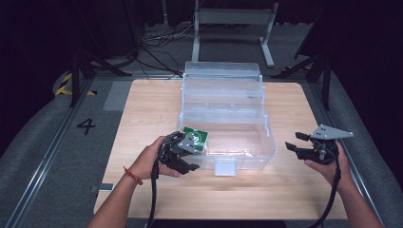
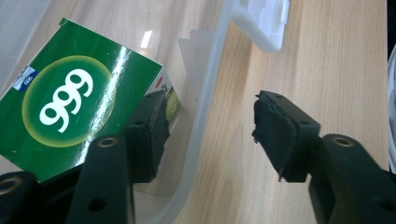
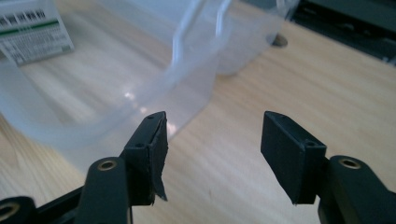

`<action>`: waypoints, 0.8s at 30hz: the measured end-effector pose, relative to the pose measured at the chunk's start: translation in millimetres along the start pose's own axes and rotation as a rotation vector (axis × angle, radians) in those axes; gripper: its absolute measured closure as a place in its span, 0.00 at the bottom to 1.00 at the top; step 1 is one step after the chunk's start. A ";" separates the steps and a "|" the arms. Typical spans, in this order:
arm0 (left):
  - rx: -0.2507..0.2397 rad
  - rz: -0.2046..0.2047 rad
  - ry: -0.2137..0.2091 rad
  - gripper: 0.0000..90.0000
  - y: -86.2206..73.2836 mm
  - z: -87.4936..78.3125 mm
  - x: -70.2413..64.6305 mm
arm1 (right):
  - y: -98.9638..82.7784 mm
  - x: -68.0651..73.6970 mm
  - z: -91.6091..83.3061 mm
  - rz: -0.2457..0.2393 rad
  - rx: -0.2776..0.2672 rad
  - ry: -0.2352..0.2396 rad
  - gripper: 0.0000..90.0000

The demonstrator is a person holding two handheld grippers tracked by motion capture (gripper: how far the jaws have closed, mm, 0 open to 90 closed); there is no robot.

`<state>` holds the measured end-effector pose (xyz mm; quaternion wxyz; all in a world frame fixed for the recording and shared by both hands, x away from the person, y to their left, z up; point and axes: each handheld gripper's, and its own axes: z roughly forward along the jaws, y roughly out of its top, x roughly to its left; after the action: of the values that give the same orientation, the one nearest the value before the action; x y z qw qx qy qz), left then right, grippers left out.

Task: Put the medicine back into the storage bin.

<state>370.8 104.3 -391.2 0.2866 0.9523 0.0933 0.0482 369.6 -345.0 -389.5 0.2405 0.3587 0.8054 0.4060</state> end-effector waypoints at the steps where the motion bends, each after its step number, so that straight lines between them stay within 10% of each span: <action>1: 0.004 -0.006 0.003 0.55 -0.2 0.8 -0.4 | 8.8 -0.9 1.5 -0.008 -0.018 0.009 0.47; 11: 0.045 0.003 -0.009 0.69 -5.3 8.2 4.2 | 88.7 -1.5 24.0 -0.141 -0.090 0.130 0.48; 24: 0.003 -0.047 -0.029 0.83 -11.0 10.3 13.6 | 154.7 -3.6 77.4 -0.220 -0.021 0.149 0.51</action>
<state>383.9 110.6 -405.3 0.2876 0.9509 0.1113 0.0274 483.6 -246.6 -304.3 0.2266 0.2345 0.8512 0.4113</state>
